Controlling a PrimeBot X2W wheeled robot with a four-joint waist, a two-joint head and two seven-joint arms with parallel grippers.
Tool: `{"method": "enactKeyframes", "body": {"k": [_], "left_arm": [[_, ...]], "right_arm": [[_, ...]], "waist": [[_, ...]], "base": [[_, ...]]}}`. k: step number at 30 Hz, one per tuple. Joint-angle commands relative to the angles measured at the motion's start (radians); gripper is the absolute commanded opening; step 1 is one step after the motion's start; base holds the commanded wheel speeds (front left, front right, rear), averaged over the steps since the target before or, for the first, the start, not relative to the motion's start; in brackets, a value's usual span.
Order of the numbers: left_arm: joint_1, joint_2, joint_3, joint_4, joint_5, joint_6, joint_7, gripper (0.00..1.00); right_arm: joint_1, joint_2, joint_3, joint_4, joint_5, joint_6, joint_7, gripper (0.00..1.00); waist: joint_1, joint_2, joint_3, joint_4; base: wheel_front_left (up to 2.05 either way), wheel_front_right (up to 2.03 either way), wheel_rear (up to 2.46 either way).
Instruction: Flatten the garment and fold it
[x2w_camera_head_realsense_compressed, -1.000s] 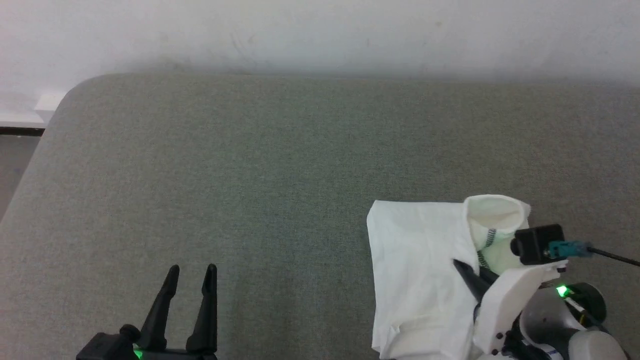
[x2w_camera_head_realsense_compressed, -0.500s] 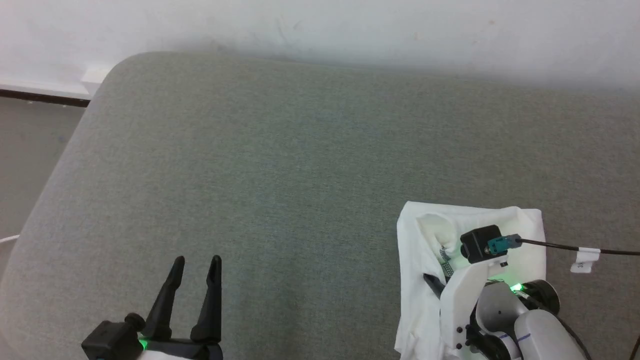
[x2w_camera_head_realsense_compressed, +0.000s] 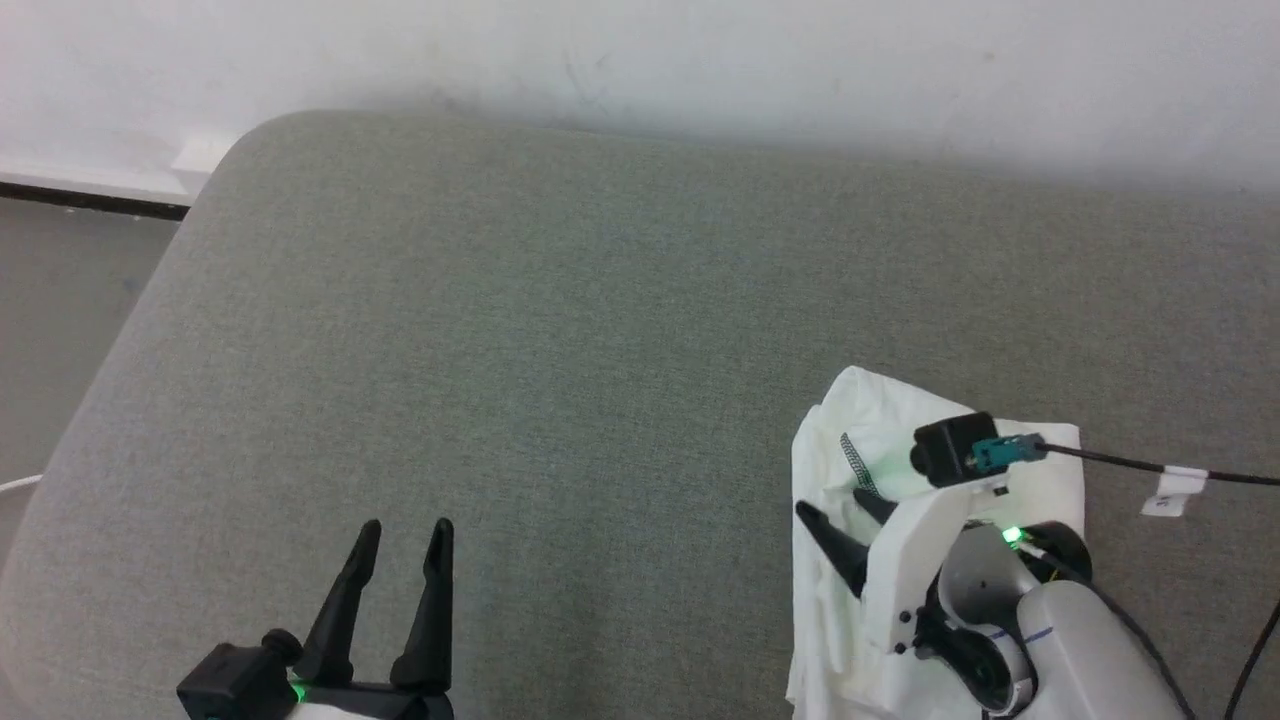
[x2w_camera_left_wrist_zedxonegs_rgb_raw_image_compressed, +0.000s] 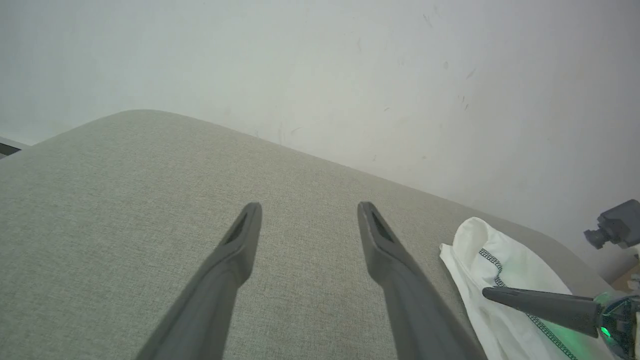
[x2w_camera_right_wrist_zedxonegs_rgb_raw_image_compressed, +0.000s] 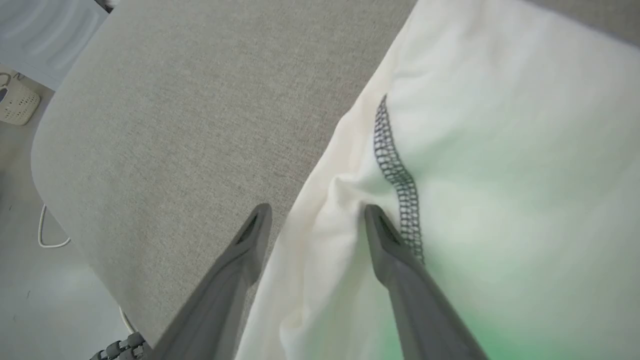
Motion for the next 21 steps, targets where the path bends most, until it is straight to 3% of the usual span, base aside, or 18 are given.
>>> {"method": "enactKeyframes", "body": {"k": [1, 7, 12, 21], "left_arm": [[-0.007, -0.002, 0.002, -0.003, -0.007, 0.001, -0.004, 1.0], [-0.003, 0.003, 0.012, -0.019, -0.005, 0.004, -0.006, 1.0], [0.0, 0.007, 0.023, -0.029, -0.003, 0.005, -0.008, 1.0], [0.003, 0.029, 0.026, -0.043, 0.0, 0.005, -0.003, 1.0]], "right_arm": [[0.015, 0.0, -0.029, -0.054, -0.01, -0.002, -0.001, 1.0], [0.14, -0.001, -0.212, -0.332, -0.146, -0.002, 0.017, 1.0], [0.245, 0.0, -0.326, -0.458, -0.157, -0.002, 0.046, 1.0], [0.325, 0.0, -0.355, -0.414, -0.085, -0.002, 0.075, 1.0]], "waist": [[0.0, 0.0, 0.002, -0.019], [0.0, 0.0, 0.024, -0.055], [0.0, 0.0, 0.033, -0.072], [0.0, 0.0, 0.049, -0.083]], "base": [[0.0, 0.0, 0.0], [0.0, 0.0, 0.0], [0.0, 0.0, 0.0], [0.0, 0.0, 0.0]]}}
